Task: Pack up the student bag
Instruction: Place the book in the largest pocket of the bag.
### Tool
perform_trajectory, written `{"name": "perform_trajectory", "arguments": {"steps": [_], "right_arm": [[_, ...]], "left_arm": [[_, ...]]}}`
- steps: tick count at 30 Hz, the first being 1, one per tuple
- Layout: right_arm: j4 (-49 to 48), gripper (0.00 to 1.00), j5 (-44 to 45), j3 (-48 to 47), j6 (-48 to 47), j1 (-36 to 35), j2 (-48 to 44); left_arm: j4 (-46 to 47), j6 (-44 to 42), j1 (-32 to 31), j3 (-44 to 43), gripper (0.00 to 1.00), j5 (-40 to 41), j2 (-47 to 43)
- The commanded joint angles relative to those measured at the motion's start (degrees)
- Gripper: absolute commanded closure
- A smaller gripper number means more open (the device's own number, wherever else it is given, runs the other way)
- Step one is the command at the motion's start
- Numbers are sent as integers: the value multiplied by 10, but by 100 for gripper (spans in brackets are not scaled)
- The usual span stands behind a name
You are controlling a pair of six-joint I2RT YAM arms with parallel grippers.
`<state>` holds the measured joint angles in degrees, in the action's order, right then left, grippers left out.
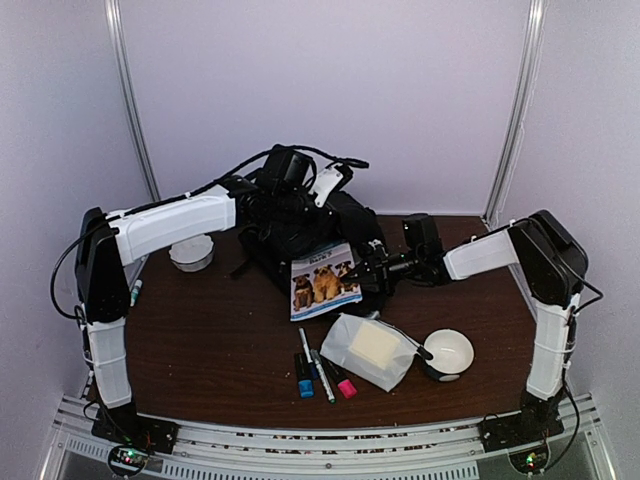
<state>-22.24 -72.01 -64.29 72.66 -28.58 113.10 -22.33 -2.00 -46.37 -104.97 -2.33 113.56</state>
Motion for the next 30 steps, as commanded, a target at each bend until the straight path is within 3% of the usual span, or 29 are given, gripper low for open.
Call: {"name": "perform_trajectory", "arguments": {"steps": [1, 7, 13, 21, 25, 30], "right_arm": [[-4, 100, 25, -46, -18, 22, 43], [166, 100, 37, -125, -131, 45, 92], [49, 100, 19, -25, -51, -4, 23], [99, 100, 35, 39, -115, -11, -75], [116, 100, 32, 25, -134, -8, -59], [72, 100, 24, -26, -105, -1, -8]], "left_arm": [[115, -8, -8, 0, 100, -52, -67], [121, -10, -8, 29, 100, -66, -86], [114, -9, -8, 28, 100, -9, -77], [104, -1, -7, 6, 100, 54, -61], [111, 0, -7, 12, 100, 37, -67], [133, 1, -8, 33, 100, -10, -88]]}}
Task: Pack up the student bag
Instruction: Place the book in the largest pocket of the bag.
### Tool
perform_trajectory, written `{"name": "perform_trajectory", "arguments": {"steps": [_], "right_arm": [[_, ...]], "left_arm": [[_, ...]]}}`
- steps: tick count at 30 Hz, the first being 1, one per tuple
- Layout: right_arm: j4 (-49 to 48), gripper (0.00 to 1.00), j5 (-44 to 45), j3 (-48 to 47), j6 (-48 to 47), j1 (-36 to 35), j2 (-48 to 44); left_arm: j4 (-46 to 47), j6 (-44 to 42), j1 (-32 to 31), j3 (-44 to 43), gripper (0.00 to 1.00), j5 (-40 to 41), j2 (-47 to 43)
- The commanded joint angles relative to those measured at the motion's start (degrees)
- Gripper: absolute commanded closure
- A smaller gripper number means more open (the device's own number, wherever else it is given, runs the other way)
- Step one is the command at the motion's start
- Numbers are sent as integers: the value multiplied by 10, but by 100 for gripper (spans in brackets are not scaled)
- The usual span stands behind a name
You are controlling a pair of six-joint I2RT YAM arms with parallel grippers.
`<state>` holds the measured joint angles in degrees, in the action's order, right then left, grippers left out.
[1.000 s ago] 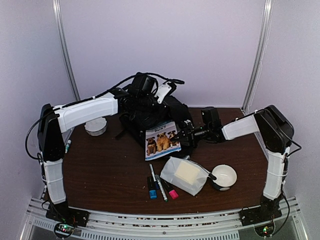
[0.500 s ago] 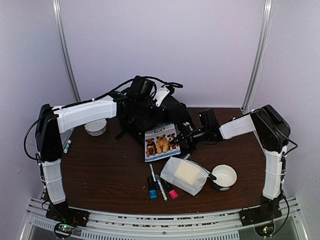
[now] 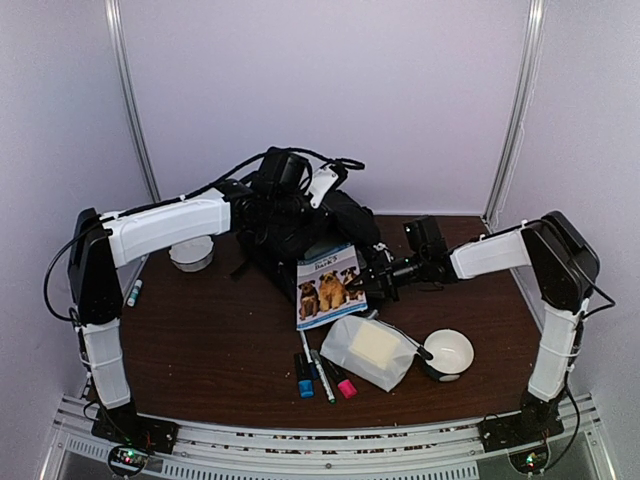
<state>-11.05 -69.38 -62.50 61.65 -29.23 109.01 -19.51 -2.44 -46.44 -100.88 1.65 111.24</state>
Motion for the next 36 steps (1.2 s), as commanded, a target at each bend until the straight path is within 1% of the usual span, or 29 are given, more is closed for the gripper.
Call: {"name": "perform_trajectory", "arguments": {"steps": [1, 5, 6, 7, 9, 11, 12, 15, 18, 20, 23, 25, 27, 32, 34, 36], "right_arm": [[-43, 100, -1, -56, 9, 10, 42], [-36, 100, 8, -92, 8, 34, 74], [-22, 100, 13, -99, -4, 41, 80], [15, 99, 19, -109, -26, 47, 88], [77, 91, 29, -132, -75, 58, 104], [105, 85, 36, -146, -100, 67, 115], [106, 80, 36, -147, -100, 69, 115], [107, 59, 35, -144, -101, 70, 100], [120, 48, 38, -135, -110, 70, 72], [148, 44, 46, -130, -134, 70, 53], [228, 36, 82, -127, -199, 70, 18], [306, 33, 126, -140, -279, 70, -4], [375, 32, 177, -154, -347, 71, -28], [488, 31, 255, -174, -483, 71, -71], [546, 36, 274, -196, -574, 65, -76], [573, 42, 289, -197, -661, 56, -95]], "left_arm": [[105, 5, -7, -5, 100, -55, -68], [106, 0, -7, 7, 100, -68, -82], [105, -1, -7, 8, 100, -71, -83], [105, -1, -7, 11, 100, -73, -85], [109, -2, -7, 17, 100, -78, -88], [110, -1, -7, 21, 100, -79, -89], [111, -1, -7, 24, 100, -78, -89], [115, 1, -7, 31, 100, -74, -88], [117, 1, -7, 35, 100, -71, -86], [120, 0, -7, 37, 100, -68, -84], [123, 0, -7, 35, 100, -67, -78], [122, -1, -7, 32, 100, -67, -74], [123, -2, -6, 28, 100, -67, -72], [126, -3, -4, 25, 100, -74, -68], [129, -2, -3, 24, 100, -81, -67], [128, -3, -2, 24, 100, -86, -67]]}}
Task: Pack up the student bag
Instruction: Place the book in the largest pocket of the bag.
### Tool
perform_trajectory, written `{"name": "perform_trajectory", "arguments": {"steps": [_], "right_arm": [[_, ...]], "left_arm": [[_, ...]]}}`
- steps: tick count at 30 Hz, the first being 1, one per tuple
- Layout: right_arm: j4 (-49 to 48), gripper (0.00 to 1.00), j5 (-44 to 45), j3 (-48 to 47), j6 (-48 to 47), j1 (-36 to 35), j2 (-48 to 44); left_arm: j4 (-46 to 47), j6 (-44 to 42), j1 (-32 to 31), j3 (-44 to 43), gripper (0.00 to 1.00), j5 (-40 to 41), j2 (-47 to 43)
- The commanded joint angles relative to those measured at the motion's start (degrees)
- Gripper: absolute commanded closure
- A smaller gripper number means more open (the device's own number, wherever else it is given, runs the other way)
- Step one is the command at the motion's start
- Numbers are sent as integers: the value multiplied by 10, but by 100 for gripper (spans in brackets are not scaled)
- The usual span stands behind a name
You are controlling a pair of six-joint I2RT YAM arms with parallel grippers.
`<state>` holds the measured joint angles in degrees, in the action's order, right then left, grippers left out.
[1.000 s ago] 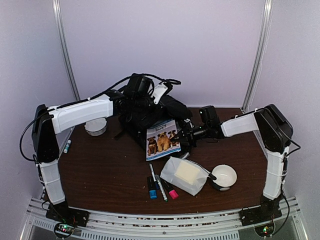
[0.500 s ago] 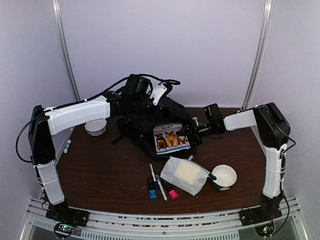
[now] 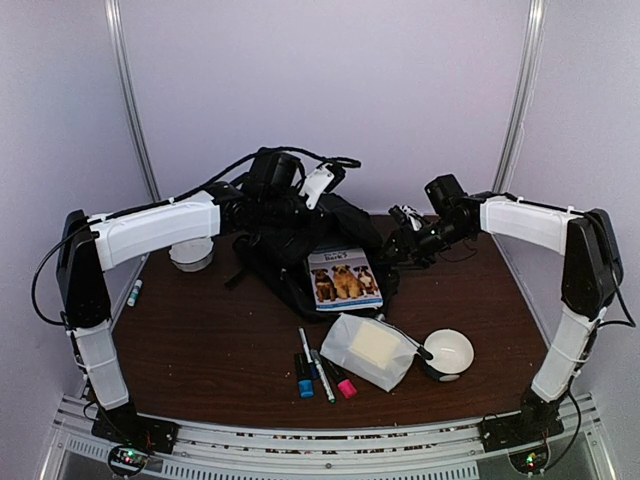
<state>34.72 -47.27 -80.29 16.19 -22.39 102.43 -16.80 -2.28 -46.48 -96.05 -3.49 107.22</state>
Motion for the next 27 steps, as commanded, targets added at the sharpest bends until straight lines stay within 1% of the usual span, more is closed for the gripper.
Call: {"name": "perform_trajectory", "arguments": {"steps": [1, 5, 6, 8, 12, 14, 19, 22, 24, 27], "right_arm": [[119, 44, 77, -10, -267, -21, -45], [113, 50, 179, 28, -441, -60, -108], [107, 51, 219, 37, -476, -70, -121], [89, 54, 267, 51, -527, -86, -138], [85, 59, 321, 57, -617, -115, -137], [91, 60, 333, 58, -663, -129, -128], [70, 61, 358, 53, -710, -148, -92], [27, 60, 406, 55, -728, -161, -63], [8, 57, 432, 53, -737, -170, -40], [15, 53, 437, 39, -756, -179, -11]], "left_arm": [[101, -4, -1, -25, 100, -39, -26], [99, -4, 1, -26, 100, -49, -23], [99, -4, 1, -27, 100, -53, -22], [99, -2, 2, -29, 100, -60, -22], [92, 4, 3, -36, 100, -67, -19], [86, 6, 4, -41, 100, -68, -16], [77, 9, 4, -51, 100, -81, -12], [72, 5, 4, -59, 100, -92, -9], [67, 4, 4, -64, 100, -97, -4], [62, 5, 4, -68, 100, -102, -2]]}}
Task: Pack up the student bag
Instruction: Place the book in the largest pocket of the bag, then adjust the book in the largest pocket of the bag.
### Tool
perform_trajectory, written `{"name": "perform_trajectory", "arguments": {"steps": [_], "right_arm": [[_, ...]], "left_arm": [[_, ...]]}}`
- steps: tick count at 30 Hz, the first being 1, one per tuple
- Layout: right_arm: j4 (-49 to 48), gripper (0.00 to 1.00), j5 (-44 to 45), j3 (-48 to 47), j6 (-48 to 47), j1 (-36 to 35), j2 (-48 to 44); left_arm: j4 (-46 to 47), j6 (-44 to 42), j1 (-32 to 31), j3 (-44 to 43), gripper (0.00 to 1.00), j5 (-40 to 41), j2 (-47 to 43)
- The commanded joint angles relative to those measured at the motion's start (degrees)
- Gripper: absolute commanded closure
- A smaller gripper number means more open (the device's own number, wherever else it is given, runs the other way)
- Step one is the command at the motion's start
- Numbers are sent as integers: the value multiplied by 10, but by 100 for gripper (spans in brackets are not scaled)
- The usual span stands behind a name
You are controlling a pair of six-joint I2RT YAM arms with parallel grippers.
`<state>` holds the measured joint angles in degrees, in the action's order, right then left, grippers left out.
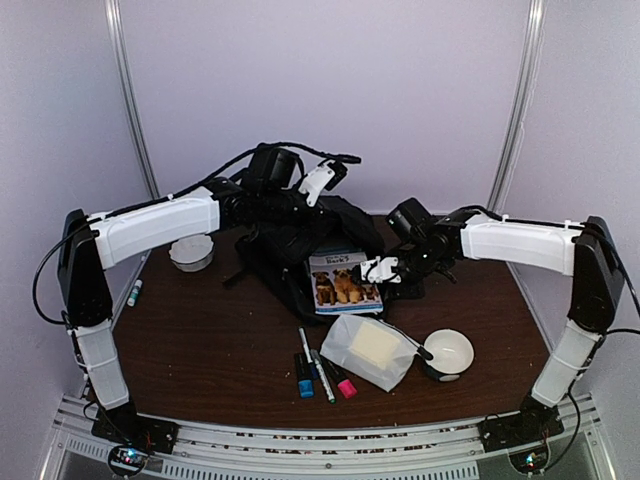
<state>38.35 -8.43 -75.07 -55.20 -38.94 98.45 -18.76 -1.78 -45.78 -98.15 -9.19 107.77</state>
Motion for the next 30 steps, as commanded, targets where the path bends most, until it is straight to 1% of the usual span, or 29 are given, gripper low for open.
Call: {"name": "perform_trajectory", "arguments": {"steps": [1, 7, 10, 13, 17, 20, 23, 25, 27, 30], "right_arm": [[-19, 52, 50, -15, -48, -15, 36], [10, 48, 40, -35, -64, -22, 68], [0, 48, 38, -46, -46, -24, 84], [-24, 49, 53, -72, -9, -25, 105], [-55, 53, 89, -113, 36, -22, 134], [-116, 54, 145, -121, 65, -21, 149], [-162, 55, 206, -128, 69, -21, 172], [-168, 56, 223, -130, 63, -21, 180], [-136, 53, 191, -127, 48, -22, 169], [-80, 50, 114, -106, 21, -26, 135]], "left_arm": [[81, 0, -3, -47, 100, -45, -8], [79, -3, -3, -46, 100, -45, -9], [82, -3, -3, -46, 100, -48, -7], [81, -2, -3, -46, 100, -53, -4], [75, -5, -3, -47, 100, -61, -5], [73, -5, -3, -46, 100, -71, -5], [73, -5, -3, -46, 100, -73, -5], [73, -5, -3, -46, 100, -72, -5], [72, -6, -3, -47, 100, -69, -6], [72, -10, -3, -46, 100, -68, -6]]}}
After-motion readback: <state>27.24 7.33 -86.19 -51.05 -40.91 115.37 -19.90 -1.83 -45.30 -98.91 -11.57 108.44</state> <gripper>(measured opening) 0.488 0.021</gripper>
